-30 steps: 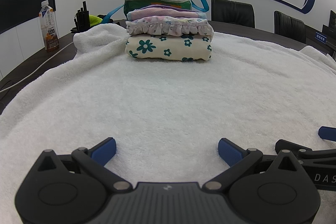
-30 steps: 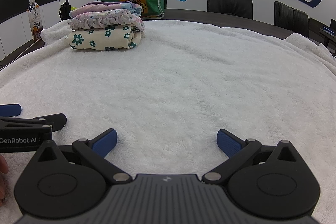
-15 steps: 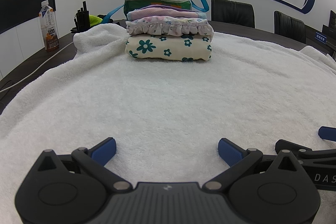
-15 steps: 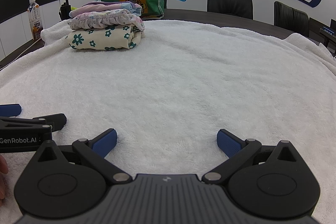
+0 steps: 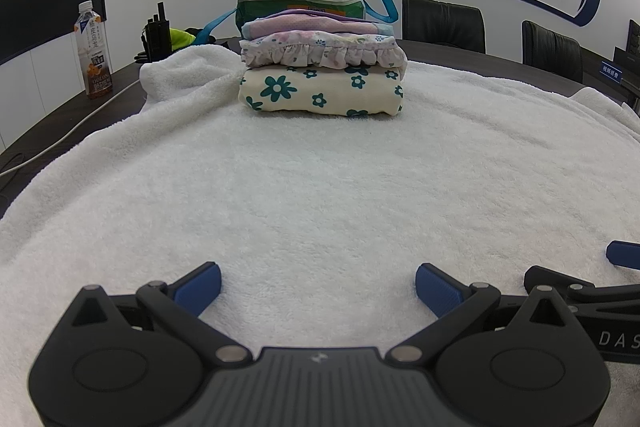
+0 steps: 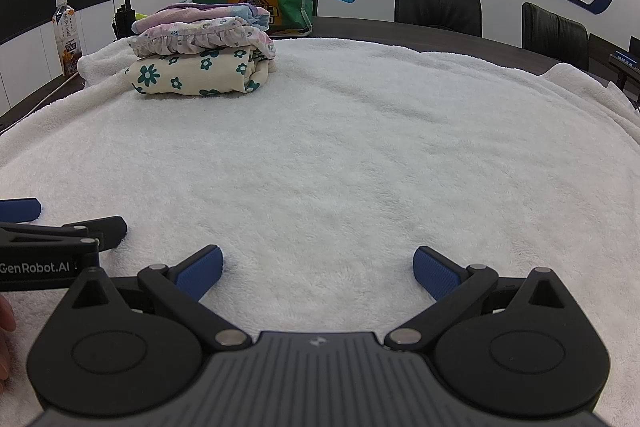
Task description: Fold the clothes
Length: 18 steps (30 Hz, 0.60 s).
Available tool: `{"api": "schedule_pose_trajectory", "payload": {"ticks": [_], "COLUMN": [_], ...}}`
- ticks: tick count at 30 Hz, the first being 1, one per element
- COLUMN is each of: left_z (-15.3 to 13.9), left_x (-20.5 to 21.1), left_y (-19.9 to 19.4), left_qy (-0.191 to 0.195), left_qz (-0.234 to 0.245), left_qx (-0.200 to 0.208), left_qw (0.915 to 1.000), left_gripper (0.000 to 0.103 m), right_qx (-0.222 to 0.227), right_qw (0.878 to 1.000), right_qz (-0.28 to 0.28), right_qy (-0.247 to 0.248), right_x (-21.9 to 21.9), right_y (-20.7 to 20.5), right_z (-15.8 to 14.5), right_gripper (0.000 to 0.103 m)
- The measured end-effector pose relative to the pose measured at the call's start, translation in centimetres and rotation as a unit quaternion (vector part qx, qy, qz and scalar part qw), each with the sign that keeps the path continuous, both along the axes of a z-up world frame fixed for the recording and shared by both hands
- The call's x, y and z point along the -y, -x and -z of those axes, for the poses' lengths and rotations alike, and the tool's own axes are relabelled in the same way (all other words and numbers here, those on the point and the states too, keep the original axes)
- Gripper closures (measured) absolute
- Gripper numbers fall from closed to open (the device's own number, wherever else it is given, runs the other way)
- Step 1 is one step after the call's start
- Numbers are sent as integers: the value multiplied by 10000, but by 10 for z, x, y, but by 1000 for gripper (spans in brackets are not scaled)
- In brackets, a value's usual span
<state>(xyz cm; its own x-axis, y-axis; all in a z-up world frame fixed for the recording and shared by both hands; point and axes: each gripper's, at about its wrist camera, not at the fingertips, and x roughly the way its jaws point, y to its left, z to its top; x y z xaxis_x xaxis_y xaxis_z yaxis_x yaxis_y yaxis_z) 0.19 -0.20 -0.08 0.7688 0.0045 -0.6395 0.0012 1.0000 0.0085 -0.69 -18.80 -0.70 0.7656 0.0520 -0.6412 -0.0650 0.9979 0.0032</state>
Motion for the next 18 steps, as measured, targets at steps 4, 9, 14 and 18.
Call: {"api": "schedule_pose_trajectory", "payload": {"ticks": [4, 9, 14, 18], "left_z": [0, 0, 0, 0], "left_x": [0, 0, 1, 0], "left_y": [0, 0, 0, 0], "left_qy": [-14, -20, -33, -28], "left_qz": [0, 8, 5, 6], "left_qx": [-6, -10, -10, -10], "left_qw": [10000, 10000, 10000, 10000], "left_gripper": [0, 0, 0, 0], "right_qx": [0, -1, -3, -4], "right_qw": [10000, 10000, 10000, 10000], "right_qz": [0, 1, 2, 2], "right_qy": [2, -2, 0, -9], "right_x": [0, 0, 0, 2], "right_y": [0, 1, 0, 0], "right_z": [0, 0, 0, 1], "right_gripper": [0, 0, 0, 0]}}
